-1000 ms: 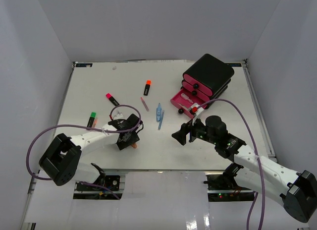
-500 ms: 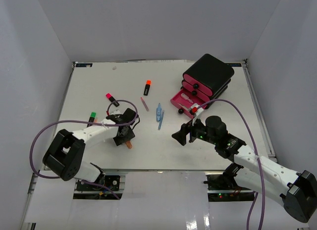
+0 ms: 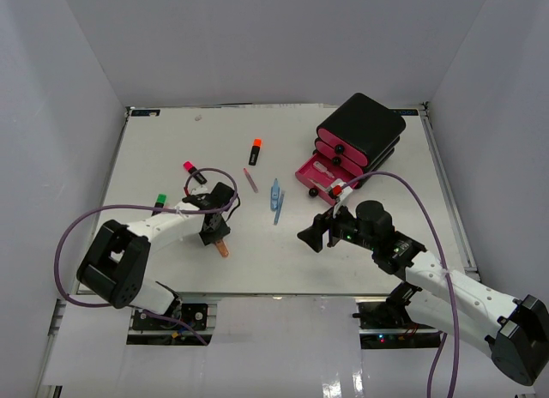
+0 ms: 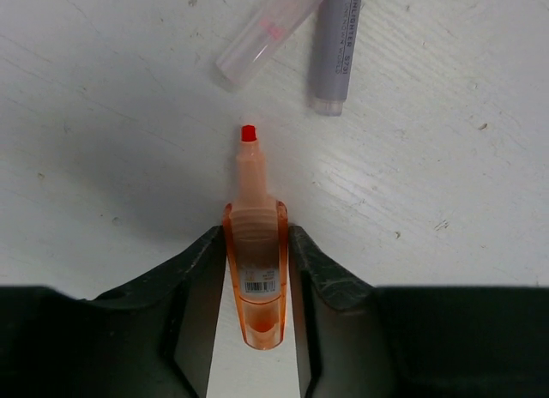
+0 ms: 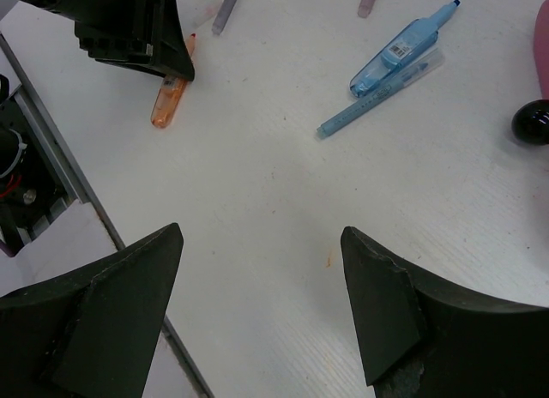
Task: Sort the stationery into containers
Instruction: Pick up the pen from the center of the board.
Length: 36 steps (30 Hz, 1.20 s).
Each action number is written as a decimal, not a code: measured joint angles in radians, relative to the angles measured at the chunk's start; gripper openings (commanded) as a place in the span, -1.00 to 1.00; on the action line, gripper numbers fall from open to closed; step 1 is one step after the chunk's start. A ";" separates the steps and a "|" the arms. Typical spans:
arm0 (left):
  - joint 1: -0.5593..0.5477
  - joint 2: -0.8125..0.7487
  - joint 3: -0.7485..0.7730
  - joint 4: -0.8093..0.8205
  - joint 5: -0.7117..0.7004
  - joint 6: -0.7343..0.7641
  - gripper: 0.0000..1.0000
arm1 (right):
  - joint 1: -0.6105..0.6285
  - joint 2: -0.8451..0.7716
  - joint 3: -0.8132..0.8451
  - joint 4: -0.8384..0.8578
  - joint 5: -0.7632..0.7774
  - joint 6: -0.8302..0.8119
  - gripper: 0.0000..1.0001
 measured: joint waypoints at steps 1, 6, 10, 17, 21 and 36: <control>0.001 0.001 0.000 0.004 0.000 0.001 -0.17 | 0.000 0.000 0.000 0.000 -0.001 0.000 0.62; 0.002 -0.002 0.000 0.014 -0.001 0.013 -0.30 | 0.000 0.000 0.000 0.001 -0.013 0.000 0.64; 0.002 -0.029 -0.016 0.023 0.006 0.023 -0.33 | 0.000 -0.002 0.000 0.015 -0.042 0.000 0.65; 0.000 -0.174 0.018 0.029 0.039 0.088 -0.39 | 0.016 0.065 0.013 0.082 -0.097 0.025 0.65; -0.008 -0.229 0.131 0.064 0.045 0.140 -0.40 | 0.073 0.180 0.082 0.100 -0.098 0.039 0.65; -0.019 -0.266 0.146 0.362 0.162 0.222 -0.41 | 0.177 0.583 0.480 0.153 0.097 0.151 0.53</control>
